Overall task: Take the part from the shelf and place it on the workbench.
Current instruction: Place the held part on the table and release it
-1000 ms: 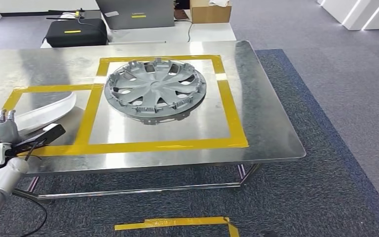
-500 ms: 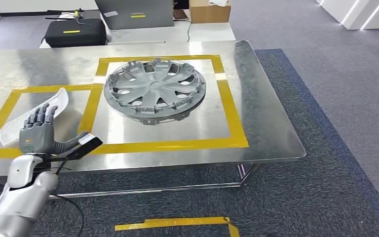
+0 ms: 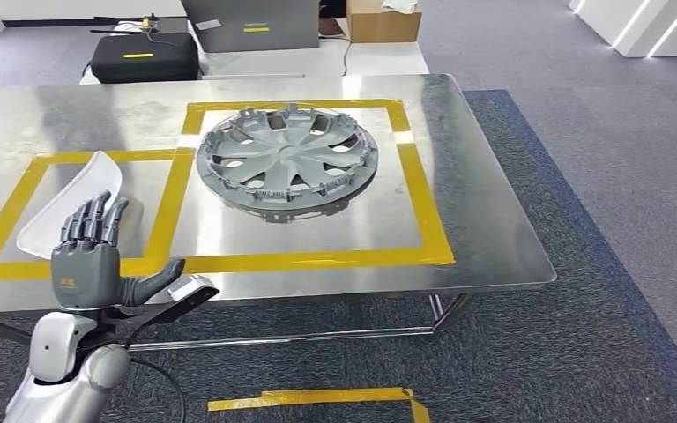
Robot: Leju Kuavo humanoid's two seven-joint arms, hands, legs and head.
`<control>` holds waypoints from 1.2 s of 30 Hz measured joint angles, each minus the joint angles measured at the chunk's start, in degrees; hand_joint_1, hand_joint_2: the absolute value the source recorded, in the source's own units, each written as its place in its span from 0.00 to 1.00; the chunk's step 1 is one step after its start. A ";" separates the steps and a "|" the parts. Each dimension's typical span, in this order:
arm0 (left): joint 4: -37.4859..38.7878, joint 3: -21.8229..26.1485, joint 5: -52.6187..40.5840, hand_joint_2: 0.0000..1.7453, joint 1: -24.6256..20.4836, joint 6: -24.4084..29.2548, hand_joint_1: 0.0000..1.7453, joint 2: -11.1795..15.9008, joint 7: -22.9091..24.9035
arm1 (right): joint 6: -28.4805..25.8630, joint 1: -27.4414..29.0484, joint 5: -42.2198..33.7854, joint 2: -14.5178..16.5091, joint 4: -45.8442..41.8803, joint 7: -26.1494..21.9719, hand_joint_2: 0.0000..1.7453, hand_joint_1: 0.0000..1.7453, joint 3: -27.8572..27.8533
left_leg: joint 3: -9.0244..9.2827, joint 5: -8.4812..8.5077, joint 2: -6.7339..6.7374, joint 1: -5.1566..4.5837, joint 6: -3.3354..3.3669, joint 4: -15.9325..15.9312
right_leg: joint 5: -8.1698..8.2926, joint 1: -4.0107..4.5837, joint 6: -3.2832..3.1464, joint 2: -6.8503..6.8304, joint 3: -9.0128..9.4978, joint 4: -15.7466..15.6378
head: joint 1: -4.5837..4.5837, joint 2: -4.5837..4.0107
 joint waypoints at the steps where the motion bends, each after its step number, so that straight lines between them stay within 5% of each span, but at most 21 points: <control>1: -0.71 -0.20 0.17 0.00 0.52 0.51 0.00 -0.30 -0.51 | -0.07 0.03 0.01 0.00 0.00 -0.02 0.00 0.00 -0.05 | -0.05 0.21 -0.01 0.10 0.21 -0.20 | -1.91 -0.01 0.00 0.59 -1.17 2.69 | 0.03 0.00; 3: -2.38 -0.74 0.94 0.00 2.36 1.61 0.00 -0.97 -1.72 | -0.16 0.19 0.04 0.00 0.00 -0.03 0.00 0.00 -0.26 | -0.36 0.37 -0.06 0.07 0.36 -0.21 | -5.54 0.03 0.05 1.19 -4.23 10.06 | 0.04 0.00; 5: -4.21 -1.41 2.37 0.00 4.85 2.55 0.00 -1.61 -3.17 | -0.21 0.43 0.10 0.00 0.00 -0.03 0.00 0.00 -0.42 | -0.58 0.50 -0.14 0.06 0.27 -0.09 | -5.63 -0.04 0.17 1.28 -5.34 13.02 | 0.02 0.00; 9: -7.26 -2.67 6.59 0.00 8.28 3.40 0.00 -2.67 -5.95 | -0.52 0.49 0.24 0.00 0.00 -0.06 0.00 0.00 -0.66 | -1.36 0.68 -0.71 0.19 -0.72 0.76 | 0.62 -0.21 0.16 1.68 1.32 0.96 | 0.06 0.00; 13: -9.44 -3.56 11.22 0.00 13.27 4.15 0.00 -4.45 -10.11 | -0.66 0.61 0.51 0.03 0.00 -0.09 0.00 0.00 -1.22 | -2.12 1.37 -1.09 0.14 -2.37 1.36 | 1.09 -0.08 -1.13 1.92 1.84 -1.43 | 0.08 0.00; 15: -9.52 -3.67 13.52 0.00 14.84 4.24 0.00 -5.52 -12.67 | -0.77 0.71 0.76 0.05 -0.01 -0.15 0.00 0.00 -1.48 | -2.86 -0.67 -1.14 0.33 -2.95 3.11 | 1.80 -0.07 -2.17 1.50 1.35 -1.52 | -0.02 0.00; 19: -9.19 -3.41 16.01 0.00 17.18 4.31 0.00 -8.08 -17.38 | -0.81 0.63 1.18 0.07 -0.02 -0.52 0.00 0.00 -1.79 | -5.64 -9.20 -1.05 0.41 -3.38 15.01 | 3.46 0.42 -3.22 0.77 -0.75 -1.51 | -0.19 0.00; 21: -8.13 -3.17 16.71 0.00 17.85 4.31 0.00 -9.39 -19.36 | -0.77 0.58 1.50 0.08 -0.02 -0.89 0.00 0.00 -1.83 | -3.78 -8.51 -1.05 0.34 -3.01 15.01 | 4.39 0.78 -3.29 0.46 -2.06 -1.43 | -0.17 0.00; 25: -4.34 -1.24 16.18 0.00 18.40 4.32 0.00 -12.68 -24.20 | -0.51 0.25 2.00 0.46 -0.02 -1.65 0.00 0.00 -1.87 | 6.00 -5.12 -0.75 -0.44 -1.08 0.81 | 6.32 1.24 -2.92 0.26 -3.89 -1.43 | -0.10 0.00; 28: 0.51 1.56 17.63 0.00 18.17 4.47 0.00 -14.71 -29.17 | -0.31 0.09 2.20 0.74 -0.02 -2.16 0.00 0.00 -1.90 | 6.75 -4.34 -0.63 -0.88 -0.56 -1.85 | 7.71 0.94 -1.79 0.09 -4.15 -1.86 | -0.28 0.00; 30: 4.43 3.96 18.25 0.00 18.13 4.51 0.00 -15.51 -31.46 | -0.18 0.10 2.33 0.84 -0.02 -2.38 0.00 0.00 -1.92 | 6.06 -2.99 -0.41 -0.64 0.07 -2.53 | 6.03 0.85 -1.14 0.51 -4.83 -0.86 | -0.22 0.00; 33: 8.28 6.50 17.81 0.00 18.13 4.52 0.00 -15.99 -31.91 | -0.15 0.18 2.47 0.85 -0.02 -2.57 0.00 0.00 -2.05 | 3.85 -1.00 -0.20 -0.50 0.67 -2.72 | -2.04 0.79 -0.54 1.20 -7.29 7.64 | 0.10 0.00; 34: 9.65 7.44 18.04 0.00 18.06 4.52 0.00 -16.08 -31.82 | -0.16 0.18 2.54 0.85 -0.02 -2.63 0.00 0.00 -2.12 | 3.00 -0.37 -0.15 -0.53 0.64 -2.66 | -3.56 0.77 -0.38 1.24 -7.69 10.77 | 0.12 0.00; 36: 13.73 10.24 20.53 0.00 17.50 4.52 0.00 -16.21 -31.81 | -0.48 0.26 2.66 0.84 -0.02 -2.80 0.00 0.00 -2.25 | 1.18 0.89 -0.05 -0.48 0.38 -2.43 | -2.38 0.71 -0.08 1.24 -6.33 12.84 | 0.12 0.00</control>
